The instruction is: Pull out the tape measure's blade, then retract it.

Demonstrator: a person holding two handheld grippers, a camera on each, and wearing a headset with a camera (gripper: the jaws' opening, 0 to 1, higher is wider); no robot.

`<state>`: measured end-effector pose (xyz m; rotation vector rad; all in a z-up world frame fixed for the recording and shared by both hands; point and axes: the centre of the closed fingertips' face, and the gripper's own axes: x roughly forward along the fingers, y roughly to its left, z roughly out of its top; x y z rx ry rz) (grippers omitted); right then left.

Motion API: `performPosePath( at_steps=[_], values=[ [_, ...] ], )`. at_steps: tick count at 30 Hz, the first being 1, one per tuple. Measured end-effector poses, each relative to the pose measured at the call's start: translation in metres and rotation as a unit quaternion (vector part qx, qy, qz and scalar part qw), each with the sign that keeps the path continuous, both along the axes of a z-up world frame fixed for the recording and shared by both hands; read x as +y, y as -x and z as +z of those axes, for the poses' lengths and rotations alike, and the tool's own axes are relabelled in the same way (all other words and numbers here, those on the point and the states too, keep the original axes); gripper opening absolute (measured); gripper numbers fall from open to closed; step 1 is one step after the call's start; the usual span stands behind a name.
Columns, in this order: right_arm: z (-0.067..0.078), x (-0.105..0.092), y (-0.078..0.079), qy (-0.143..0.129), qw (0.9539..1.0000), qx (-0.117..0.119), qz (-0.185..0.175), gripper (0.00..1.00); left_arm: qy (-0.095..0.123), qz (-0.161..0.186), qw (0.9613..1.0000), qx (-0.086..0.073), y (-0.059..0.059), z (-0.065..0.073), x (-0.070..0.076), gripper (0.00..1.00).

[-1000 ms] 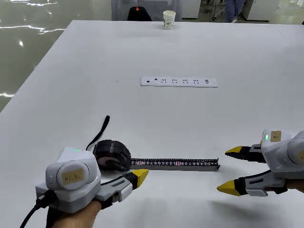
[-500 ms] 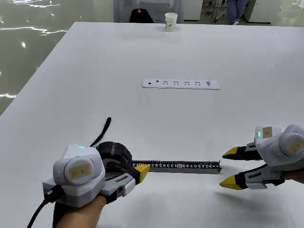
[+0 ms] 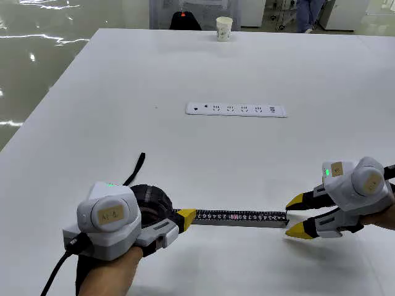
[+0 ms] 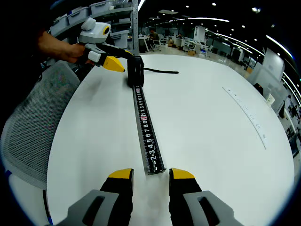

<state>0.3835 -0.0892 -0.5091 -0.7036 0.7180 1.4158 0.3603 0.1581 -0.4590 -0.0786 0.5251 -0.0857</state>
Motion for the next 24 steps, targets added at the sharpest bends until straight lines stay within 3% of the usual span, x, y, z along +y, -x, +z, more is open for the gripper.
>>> performPosePath(
  at_steps=[24],
  values=[
    [-0.011, 0.004, -0.005, 0.014, 0.9993, 0.005, 0.035, 0.12, 0.017, 0.016, 0.9997, 0.010, -0.013, -0.007, -0.004, 0.93]
  ],
)
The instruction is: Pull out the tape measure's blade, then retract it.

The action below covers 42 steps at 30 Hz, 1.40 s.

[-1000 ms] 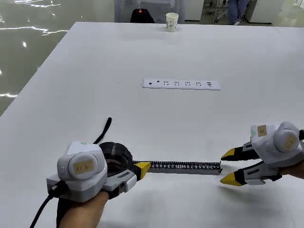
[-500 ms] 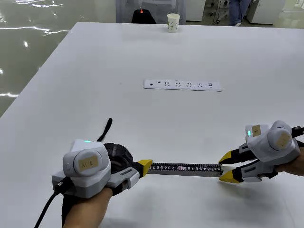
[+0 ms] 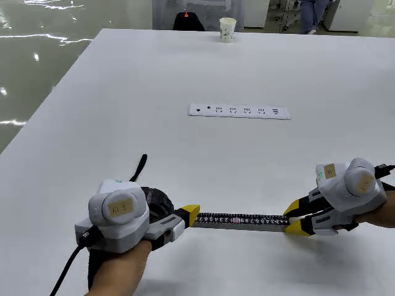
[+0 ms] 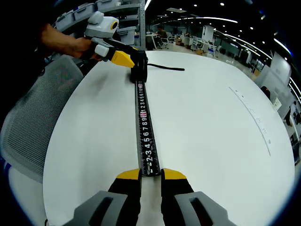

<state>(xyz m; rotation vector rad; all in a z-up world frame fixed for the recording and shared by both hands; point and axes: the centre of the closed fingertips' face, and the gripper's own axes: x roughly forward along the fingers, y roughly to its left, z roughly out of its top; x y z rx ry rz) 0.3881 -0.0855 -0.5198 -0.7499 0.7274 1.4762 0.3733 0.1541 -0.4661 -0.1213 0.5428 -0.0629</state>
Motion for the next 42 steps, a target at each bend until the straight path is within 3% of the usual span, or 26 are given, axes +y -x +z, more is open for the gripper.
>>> performPosePath(
  at_steps=[27, 42],
  values=[
    [0.001, 0.002, 0.000, -0.002, 1.0000, 0.002, -0.004, 0.11, -0.010, 0.047, 0.9984, 0.029, -0.004, -0.018, 0.016, 0.74],
    [-0.001, 0.001, 0.000, -0.002, 1.0000, 0.003, -0.008, 0.11, -0.008, 0.060, 0.9975, 0.036, -0.002, -0.024, 0.022, 0.64]
  ],
)
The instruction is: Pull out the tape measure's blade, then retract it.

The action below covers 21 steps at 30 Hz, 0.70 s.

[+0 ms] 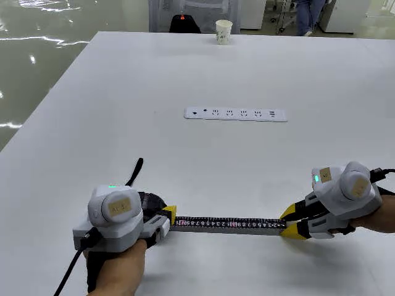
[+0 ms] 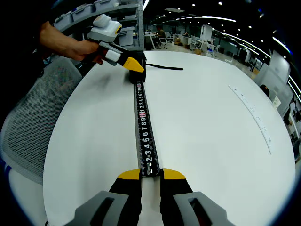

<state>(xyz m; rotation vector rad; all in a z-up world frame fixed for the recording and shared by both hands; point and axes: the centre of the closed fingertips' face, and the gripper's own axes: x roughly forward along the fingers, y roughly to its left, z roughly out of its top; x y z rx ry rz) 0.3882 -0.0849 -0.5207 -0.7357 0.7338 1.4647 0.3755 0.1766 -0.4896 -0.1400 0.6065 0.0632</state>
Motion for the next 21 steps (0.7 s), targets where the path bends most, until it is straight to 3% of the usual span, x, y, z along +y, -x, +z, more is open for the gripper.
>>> performPosePath(
  at_steps=[21],
  values=[
    [-0.0002, -0.0017, -0.0004, 0.001, 1.0000, 0.001, -0.002, 0.10, -0.021, -0.015, 0.9997, 0.006, 0.0004, -0.0010, -0.0010, 0.62]
  ],
)
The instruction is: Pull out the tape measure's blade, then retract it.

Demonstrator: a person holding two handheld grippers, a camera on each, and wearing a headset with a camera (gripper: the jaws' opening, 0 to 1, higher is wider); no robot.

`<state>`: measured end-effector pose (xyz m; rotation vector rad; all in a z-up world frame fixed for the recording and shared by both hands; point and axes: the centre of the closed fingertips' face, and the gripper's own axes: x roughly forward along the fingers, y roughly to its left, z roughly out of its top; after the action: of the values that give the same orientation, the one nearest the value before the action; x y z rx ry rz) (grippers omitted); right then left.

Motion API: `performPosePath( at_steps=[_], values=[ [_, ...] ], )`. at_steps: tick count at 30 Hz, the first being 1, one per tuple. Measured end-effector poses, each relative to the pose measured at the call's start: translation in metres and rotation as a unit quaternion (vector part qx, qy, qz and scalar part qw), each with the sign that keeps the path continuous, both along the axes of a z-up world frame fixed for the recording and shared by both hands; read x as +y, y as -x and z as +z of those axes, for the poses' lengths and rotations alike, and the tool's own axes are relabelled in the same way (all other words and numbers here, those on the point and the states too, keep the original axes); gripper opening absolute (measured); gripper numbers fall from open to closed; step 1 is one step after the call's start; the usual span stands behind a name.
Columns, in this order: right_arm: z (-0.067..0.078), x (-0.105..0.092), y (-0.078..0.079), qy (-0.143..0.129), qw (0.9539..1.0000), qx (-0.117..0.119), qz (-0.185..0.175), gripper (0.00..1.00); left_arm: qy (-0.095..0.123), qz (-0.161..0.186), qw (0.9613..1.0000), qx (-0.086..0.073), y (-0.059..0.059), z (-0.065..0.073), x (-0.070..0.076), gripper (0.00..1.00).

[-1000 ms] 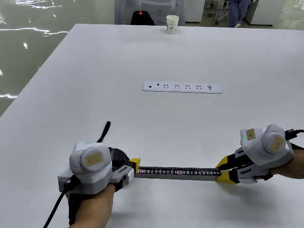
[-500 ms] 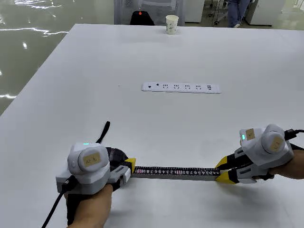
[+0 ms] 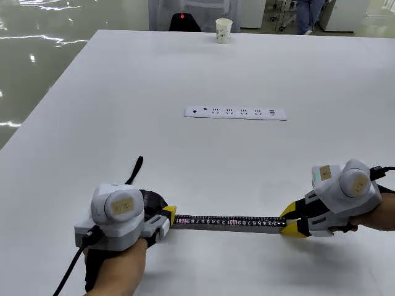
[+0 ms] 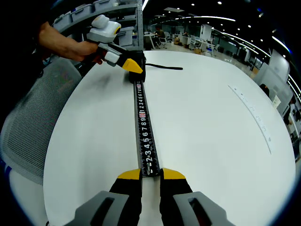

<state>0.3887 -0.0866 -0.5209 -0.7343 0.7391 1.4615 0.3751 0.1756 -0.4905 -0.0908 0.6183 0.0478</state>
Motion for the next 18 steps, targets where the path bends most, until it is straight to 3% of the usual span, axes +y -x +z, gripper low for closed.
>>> performPosePath(
  at_steps=[18],
  values=[
    [0.0003, 0.0004, 0.0011, 0.003, 1.0000, 0.001, 0.000, 0.10, -0.004, -0.006, 1.0000, 0.004, 0.0017, 0.0002, 0.0003, 0.60]
  ],
)
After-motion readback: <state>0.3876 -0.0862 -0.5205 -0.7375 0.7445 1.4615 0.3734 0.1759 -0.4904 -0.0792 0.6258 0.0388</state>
